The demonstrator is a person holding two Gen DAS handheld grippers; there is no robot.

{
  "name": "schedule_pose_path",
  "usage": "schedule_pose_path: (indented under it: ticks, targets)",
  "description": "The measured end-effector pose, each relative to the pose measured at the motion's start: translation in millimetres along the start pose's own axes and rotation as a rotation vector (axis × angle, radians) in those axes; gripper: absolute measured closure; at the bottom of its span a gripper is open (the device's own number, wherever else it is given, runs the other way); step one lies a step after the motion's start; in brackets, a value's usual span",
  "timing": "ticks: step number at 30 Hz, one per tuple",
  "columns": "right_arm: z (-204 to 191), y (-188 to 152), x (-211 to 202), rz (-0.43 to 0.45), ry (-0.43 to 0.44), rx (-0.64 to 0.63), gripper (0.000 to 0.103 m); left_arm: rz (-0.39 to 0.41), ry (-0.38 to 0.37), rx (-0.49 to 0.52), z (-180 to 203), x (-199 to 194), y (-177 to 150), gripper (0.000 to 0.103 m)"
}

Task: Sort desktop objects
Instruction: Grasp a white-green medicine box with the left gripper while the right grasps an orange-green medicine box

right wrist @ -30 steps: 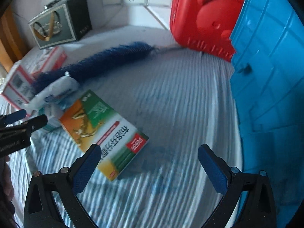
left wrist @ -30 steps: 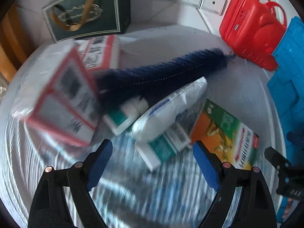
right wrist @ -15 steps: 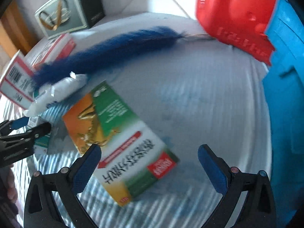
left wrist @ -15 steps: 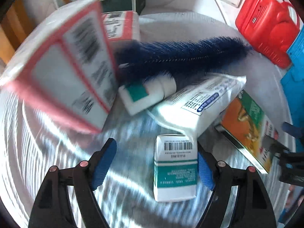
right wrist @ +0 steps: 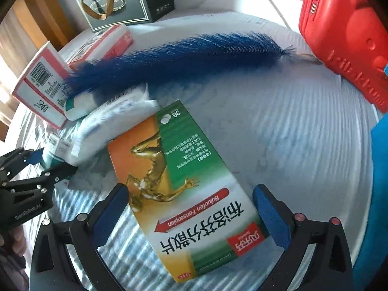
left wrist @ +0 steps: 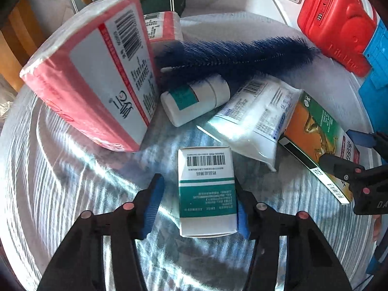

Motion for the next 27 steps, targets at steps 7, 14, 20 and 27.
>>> schedule_pose_path:
  ticks: [7, 14, 20, 27]
  targets:
    - [-25, -8, 11, -0.085, -0.073, -0.112, 0.0, -0.01, 0.004, -0.009, -8, 3, -7, 0.055]
    - [-30, -2, 19, -0.094, -0.09, -0.085, 0.001, -0.007, 0.0, -0.012, -8, 1, -8, 0.064]
    - [-37, -11, 12, -0.123, -0.104, -0.092, 0.01, -0.014, -0.016, 0.015, -5, -5, -13, 0.068]
    - [-42, -26, -17, -0.092, -0.11, -0.068, 0.011, 0.025, -0.039, 0.022, -8, -37, -21, 0.068]
Point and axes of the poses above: each gripper's, at about its wrist camera, not at the fingertips, and x roughly the way its jaws point, z to its right, y to its top, the point moved 6 cm from there along x, roughly the way its jaws point, and after that the axes turned 3 degrees about -z, right-handed, at the moved point
